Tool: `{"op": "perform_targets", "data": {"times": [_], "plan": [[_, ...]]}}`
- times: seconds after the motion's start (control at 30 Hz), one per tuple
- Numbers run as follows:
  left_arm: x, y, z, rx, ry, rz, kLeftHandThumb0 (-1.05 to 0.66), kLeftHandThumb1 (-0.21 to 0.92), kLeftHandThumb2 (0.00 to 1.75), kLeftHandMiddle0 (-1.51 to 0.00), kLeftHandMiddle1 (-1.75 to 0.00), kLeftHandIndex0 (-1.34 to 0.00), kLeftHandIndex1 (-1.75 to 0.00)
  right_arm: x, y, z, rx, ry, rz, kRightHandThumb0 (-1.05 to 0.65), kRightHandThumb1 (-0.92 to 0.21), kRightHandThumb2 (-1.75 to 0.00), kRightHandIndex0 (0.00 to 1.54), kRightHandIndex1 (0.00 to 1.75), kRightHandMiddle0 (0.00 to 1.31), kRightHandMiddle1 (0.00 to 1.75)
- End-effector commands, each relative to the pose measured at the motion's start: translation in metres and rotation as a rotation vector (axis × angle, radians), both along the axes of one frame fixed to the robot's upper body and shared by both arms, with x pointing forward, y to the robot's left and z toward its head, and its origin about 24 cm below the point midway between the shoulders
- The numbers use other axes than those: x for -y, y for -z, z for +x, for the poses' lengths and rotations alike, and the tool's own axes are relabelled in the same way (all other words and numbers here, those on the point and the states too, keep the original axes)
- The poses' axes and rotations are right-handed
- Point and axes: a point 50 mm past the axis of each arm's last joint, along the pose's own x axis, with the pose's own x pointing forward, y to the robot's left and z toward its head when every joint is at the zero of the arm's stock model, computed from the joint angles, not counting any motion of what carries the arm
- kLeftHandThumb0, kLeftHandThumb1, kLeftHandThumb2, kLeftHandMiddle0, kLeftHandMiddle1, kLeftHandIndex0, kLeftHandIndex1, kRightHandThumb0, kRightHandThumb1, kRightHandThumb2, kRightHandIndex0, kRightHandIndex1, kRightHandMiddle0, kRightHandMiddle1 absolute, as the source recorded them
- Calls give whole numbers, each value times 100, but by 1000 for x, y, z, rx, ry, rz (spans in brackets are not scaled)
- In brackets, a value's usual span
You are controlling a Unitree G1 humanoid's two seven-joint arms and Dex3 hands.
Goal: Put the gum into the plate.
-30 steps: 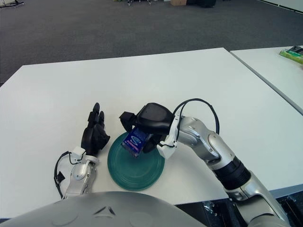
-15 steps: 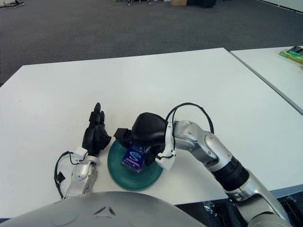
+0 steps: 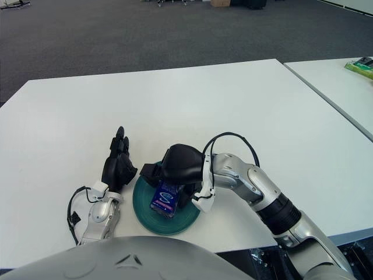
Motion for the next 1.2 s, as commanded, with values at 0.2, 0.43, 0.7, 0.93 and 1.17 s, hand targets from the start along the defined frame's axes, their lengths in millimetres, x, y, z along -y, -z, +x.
{"op": "perform_targets", "data": {"times": [0.2,0.43,0.7,0.93,1.17], "plan": [[11,40,-25,-191,-67,-303,-101,92,110,-2,-1,-3,-4,4,-4,3,54,84,-19,-80,-91,-87,38,111,7,120],[25,31,-20,-147,-53,-411,-100,92,111,-3,-1,-3,-5,5,0,4,88,62,-89,-87,-92,-104,32,55,0,80],[23,23,-24,-127,-72,-466,-98,92,111,-4,-1,-3,-7,7,7,4,106,43,-98,-89,-92,-107,33,18,0,53],[23,22,-25,-127,-85,-515,-98,92,110,-3,0,-1,-12,8,6,4,118,33,-63,-92,-92,-107,30,9,0,43],[23,24,-24,-142,-99,-634,-97,92,110,-4,0,0,-14,9,9,3,105,41,-22,-95,-92,-107,24,3,0,35]]}}
